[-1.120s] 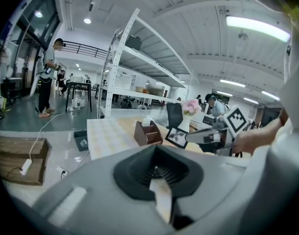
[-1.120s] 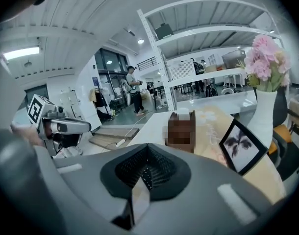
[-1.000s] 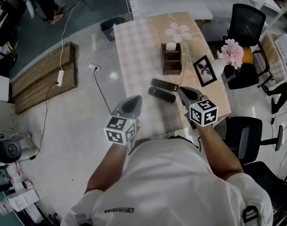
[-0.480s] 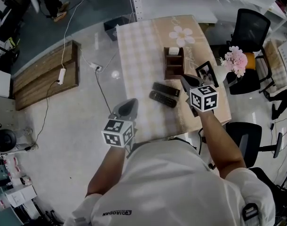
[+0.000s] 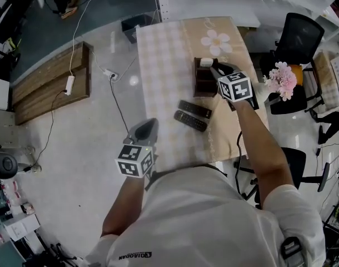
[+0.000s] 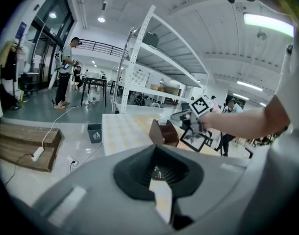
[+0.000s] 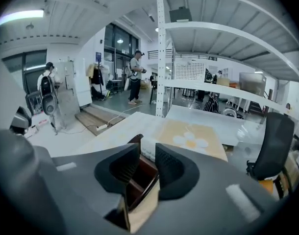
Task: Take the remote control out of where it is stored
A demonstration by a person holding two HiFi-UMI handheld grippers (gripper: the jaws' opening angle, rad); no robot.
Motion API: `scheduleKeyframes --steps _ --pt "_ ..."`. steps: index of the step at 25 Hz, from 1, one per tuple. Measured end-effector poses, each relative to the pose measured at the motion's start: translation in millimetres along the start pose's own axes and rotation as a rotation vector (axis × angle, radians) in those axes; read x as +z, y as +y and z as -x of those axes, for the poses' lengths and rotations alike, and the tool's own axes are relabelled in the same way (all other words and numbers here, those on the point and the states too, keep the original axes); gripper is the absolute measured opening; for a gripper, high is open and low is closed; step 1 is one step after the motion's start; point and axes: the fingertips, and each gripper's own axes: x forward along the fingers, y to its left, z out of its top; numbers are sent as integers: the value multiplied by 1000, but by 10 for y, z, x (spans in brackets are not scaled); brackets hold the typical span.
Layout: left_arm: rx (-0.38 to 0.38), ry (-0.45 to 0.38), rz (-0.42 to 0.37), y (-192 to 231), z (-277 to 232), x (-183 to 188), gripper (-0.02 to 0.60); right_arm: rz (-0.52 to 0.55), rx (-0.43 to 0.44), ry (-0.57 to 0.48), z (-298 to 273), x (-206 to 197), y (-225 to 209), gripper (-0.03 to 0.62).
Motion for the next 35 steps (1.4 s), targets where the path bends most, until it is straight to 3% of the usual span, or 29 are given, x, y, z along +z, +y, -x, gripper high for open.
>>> scheduleKeyframes --steps 3,10,15,25,35 --pt "9 12 12 28 -28 -37 5 96 18 67 -232 -19 -95 147" --pt "49 35 50 179 -14 -133 5 362 125 220 -551 -11 -120 161" --pt "54 43 72 189 -3 -181 5 461 197 295 -625 -75 -63 155" --pt "52 42 71 188 29 -179 5 496 214 316 -535 -51 -22 115" --pt "36 24 57 110 94 -171 5 520 154 199 -109 496 31 109"
